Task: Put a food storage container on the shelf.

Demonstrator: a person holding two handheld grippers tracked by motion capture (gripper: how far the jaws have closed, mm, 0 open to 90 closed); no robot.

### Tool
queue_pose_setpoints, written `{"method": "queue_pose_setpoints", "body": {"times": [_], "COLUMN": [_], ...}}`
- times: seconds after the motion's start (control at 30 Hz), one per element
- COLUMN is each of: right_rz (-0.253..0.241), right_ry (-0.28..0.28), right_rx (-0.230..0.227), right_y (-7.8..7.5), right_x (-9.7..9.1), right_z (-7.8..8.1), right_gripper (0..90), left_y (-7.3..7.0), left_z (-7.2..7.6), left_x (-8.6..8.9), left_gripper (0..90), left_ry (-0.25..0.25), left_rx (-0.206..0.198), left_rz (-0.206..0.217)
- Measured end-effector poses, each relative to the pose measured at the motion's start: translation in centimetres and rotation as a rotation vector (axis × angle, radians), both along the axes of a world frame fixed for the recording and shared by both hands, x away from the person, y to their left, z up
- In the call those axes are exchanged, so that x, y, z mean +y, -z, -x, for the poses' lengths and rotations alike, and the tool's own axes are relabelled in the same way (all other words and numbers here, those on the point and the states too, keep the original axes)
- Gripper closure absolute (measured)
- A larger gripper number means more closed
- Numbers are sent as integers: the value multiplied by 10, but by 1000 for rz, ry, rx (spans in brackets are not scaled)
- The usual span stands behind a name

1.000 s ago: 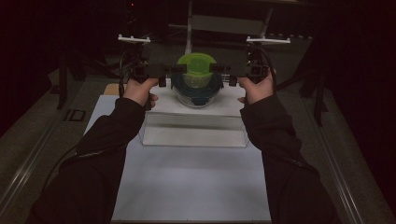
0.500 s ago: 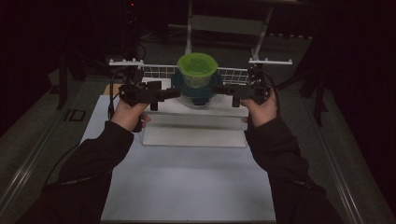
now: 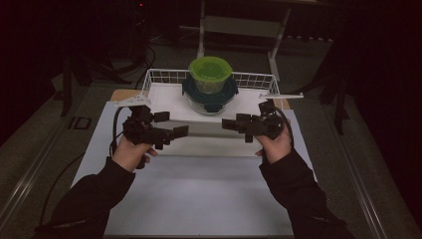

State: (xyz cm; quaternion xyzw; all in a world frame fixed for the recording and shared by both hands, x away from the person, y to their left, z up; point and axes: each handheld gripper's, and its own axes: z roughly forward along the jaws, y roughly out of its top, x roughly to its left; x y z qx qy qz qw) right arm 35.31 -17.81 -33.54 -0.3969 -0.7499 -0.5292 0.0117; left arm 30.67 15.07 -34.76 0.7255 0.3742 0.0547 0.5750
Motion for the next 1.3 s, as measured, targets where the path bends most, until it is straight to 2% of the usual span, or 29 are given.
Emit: {"method": "queue_pose_setpoints", "body": {"times": [0.07, 0.17, 0.4, 0.47, 0.67, 0.8, 1.0, 1.13, 1.3], "right_rz": [-11, -2, 19, 26, 31, 31, 49, 42, 56], "right_ry": [-4, -4, -41, -43, -48, -53, -65, -72, -77], "right_rx": [1, 0, 4, 6, 24, 33, 13, 17, 35], "right_y": [9, 20, 50, 58, 79, 90, 104, 114, 128], "right_x": [-2, -3, -7, -7, -10, -11, -14, -18, -21], "right_z": [2, 6, 17, 21, 29, 33, 38, 43, 49], "right_gripper": [195, 195, 194, 194, 194, 193, 190, 185, 181], "left_y": [7, 18, 42, 48, 64, 76, 94, 105, 115], "left_z": [4, 10, 24, 27, 36, 40, 44, 46, 50], "left_x": [-3, -8, -17, -19, -27, -30, -31, -31, -31], "left_gripper": [10, 10, 10, 10, 10, 10, 10, 10, 10], "left_ry": [18, 40, 67, 72, 96, 113, 128, 126, 124], "left_rx": [-5, -13, -19, -17, -34, -33, -19, -18, -20], "left_rz": [-8, -30, -48, -44, -73, -91, -92, -105, -105]}}
